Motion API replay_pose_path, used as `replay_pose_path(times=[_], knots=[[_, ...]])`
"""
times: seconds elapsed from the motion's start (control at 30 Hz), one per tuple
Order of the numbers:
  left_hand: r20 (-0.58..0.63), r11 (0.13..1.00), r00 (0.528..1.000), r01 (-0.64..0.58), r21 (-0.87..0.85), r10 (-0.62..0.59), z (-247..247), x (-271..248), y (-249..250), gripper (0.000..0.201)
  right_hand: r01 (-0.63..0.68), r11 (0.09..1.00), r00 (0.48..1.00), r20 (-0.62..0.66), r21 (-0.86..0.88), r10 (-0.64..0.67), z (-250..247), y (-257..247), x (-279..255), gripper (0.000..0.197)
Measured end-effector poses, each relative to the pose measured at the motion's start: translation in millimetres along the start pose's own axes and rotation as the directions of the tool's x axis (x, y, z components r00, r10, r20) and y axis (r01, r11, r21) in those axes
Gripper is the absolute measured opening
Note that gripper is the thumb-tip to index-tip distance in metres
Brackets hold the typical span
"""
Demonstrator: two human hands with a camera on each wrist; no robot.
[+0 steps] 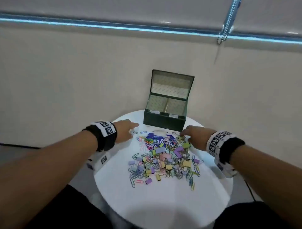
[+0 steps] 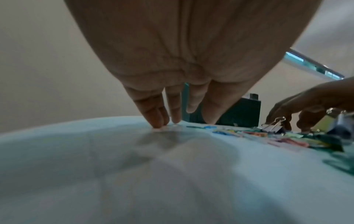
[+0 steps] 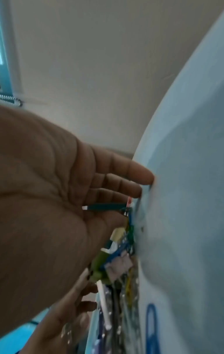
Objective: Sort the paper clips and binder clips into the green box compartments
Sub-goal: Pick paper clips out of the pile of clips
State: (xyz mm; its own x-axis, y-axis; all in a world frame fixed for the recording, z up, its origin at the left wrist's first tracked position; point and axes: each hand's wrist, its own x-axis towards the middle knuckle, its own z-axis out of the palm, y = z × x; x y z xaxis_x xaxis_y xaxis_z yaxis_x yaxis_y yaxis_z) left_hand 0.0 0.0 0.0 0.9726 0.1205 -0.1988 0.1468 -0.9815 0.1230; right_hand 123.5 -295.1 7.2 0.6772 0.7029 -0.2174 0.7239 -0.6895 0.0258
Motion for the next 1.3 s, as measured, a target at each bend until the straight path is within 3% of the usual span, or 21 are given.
replay_pose_path(times=[0.17, 0.3, 0.37, 0.43, 0.53, 0.7, 0.83, 1.07, 1.17, 1.23, 1.3], knots=[[0.011, 0.995, 0.997, -0.083, 0.058, 0.083, 8.0, 1.7, 17.1, 0.064, -0.048, 0.998, 0.998, -0.047, 0.04, 0.049, 10.8, 1.3, 3.5, 0.05], [-0.022, 0.981, 0.986, -0.163, 0.103, 0.166, 4.2, 3.7, 20.0, 0.042, -0.045, 0.993, 0.995, -0.084, 0.11, 0.054, 12.5, 8.0, 10.3, 0.027], [-0.03, 0.975, 0.98, -0.192, 0.108, 0.196, 3.3, 6.4, 22.3, 0.029, -0.066, 0.982, 0.99, -0.11, 0.176, 0.086, 17.8, 14.8, 14.8, 0.03], [-0.051, 0.979, 0.981, -0.184, 0.091, 0.189, 2.7, 9.3, 23.4, 0.021, -0.107, 0.966, 0.985, -0.11, 0.236, 0.136, 21.7, 20.4, 17.2, 0.034], [-0.059, 0.986, 0.986, -0.15, 0.066, 0.154, 0.7, 12.1, 25.4, 0.014, -0.121, 0.976, 0.986, -0.093, 0.184, 0.139, 22.9, 20.8, 18.8, 0.02], [-0.057, 0.993, 0.993, -0.099, 0.063, 0.103, -1.2, 9.7, 29.3, 0.015, -0.127, 0.973, 0.982, -0.115, 0.193, 0.15, 23.3, 18.2, 19.1, 0.015], [-0.145, 0.996, 0.985, -0.087, 0.024, 0.09, -4.4, 5.3, 30.4, 0.016, -0.139, 0.96, 0.973, -0.147, 0.243, 0.178, 23.8, 19.5, 17.6, 0.012], [-0.195, 0.981, 0.978, -0.107, -0.163, 0.075, -14.1, -7.8, 32.0, 0.012, -0.025, 0.915, 0.943, -0.295, 0.402, 0.155, 3.9, 14.0, -2.7, 0.022], [-0.166, 0.872, 0.985, -0.113, -0.475, 0.038, -29.1, -5.7, 32.9, 0.027, 0.066, 0.746, 0.9, -0.362, 0.663, 0.241, -10.0, 15.0, -4.5, 0.019], [-0.131, 0.689, 0.991, -0.087, -0.719, -0.011, -40.1, -1.1, 38.4, 0.024, 0.128, 0.477, 0.89, -0.313, 0.869, 0.33, -19.4, 14.4, -1.1, 0.015], [-0.058, 0.431, 0.997, -0.03, -0.902, -0.053, -51.3, 6.9, 46.1, 0.017, 0.167, 0.119, 0.904, -0.2, 0.979, 0.379, -29.7, 12.1, 3.3, 0.014]])
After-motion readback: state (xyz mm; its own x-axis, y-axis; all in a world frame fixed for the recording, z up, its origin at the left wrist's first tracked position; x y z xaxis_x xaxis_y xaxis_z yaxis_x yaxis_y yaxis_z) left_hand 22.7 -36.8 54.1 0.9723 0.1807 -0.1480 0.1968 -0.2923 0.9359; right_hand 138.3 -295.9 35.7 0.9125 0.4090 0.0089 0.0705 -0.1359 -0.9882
